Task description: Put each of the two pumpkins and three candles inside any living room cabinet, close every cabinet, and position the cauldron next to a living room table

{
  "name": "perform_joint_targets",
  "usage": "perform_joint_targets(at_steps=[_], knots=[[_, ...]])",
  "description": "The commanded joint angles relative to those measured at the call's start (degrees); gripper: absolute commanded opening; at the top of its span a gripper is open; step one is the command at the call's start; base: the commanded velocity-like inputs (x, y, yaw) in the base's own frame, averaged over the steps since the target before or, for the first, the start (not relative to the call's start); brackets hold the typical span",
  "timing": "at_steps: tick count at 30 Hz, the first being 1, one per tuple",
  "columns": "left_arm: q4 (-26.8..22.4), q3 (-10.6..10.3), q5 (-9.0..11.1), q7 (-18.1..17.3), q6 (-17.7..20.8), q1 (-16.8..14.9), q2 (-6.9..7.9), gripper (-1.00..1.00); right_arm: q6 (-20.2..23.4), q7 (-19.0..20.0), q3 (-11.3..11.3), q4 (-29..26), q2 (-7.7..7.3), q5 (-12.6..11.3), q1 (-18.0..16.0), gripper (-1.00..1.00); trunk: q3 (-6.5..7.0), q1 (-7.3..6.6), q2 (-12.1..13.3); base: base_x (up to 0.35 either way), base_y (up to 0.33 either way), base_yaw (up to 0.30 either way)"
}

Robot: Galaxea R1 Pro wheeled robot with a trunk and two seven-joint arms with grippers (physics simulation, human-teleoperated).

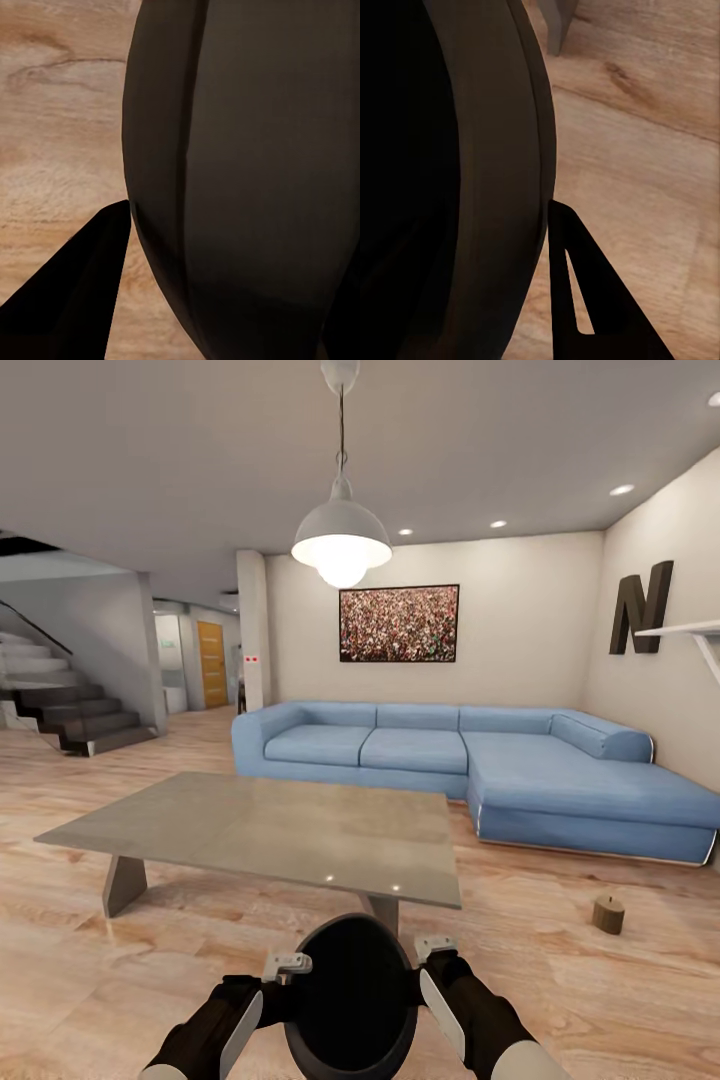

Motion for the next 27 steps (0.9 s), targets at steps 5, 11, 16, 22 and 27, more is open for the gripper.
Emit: perform_joint_targets(at_steps=[5,11,16,22,27], knots=[[-0.08,-0.50,1.30,0.22,0.32,-0.05,-0.51,-1.00,0.28,-0.55,0.38,-0.12,0.02,0.28,0.00,-1.00,-0.96,1.08,-2.06,0.000,0.000,0.000],[-0.08,-0.50,1.30,0.22,0.32,-0.05,-0.48,-1.00,0.31,-0.55,0.45,-0.12,0.02,0.28,-0.01,-1.00,-2.29,1.24,-2.14,0.000,0.000,0.000],[-0.08,-0.50,1.30,0.22,0.32,-0.05,-0.45,-1.00,0.29,-0.55,0.49,-0.12,0.02,0.32,-0.05,-1.00,-3.39,1.37,-2.21,0.000,0.000,0.000],[-0.08,-0.50,1.30,0.22,0.32,-0.05,-0.44,-1.00,0.23,-0.55,0.47,-0.12,0.02,0.29,-0.01,-1.00,-4.28,1.47,-2.26,0.000,0.000,0.000],[-0.08,-0.50,1.30,0.22,0.32,-0.05,-0.46,-1.00,0.22,-0.55,0.46,-0.12,0.02,0.28,0.00,-1.00,-4.28,1.47,-2.26,0.000,0.000,0.000]])
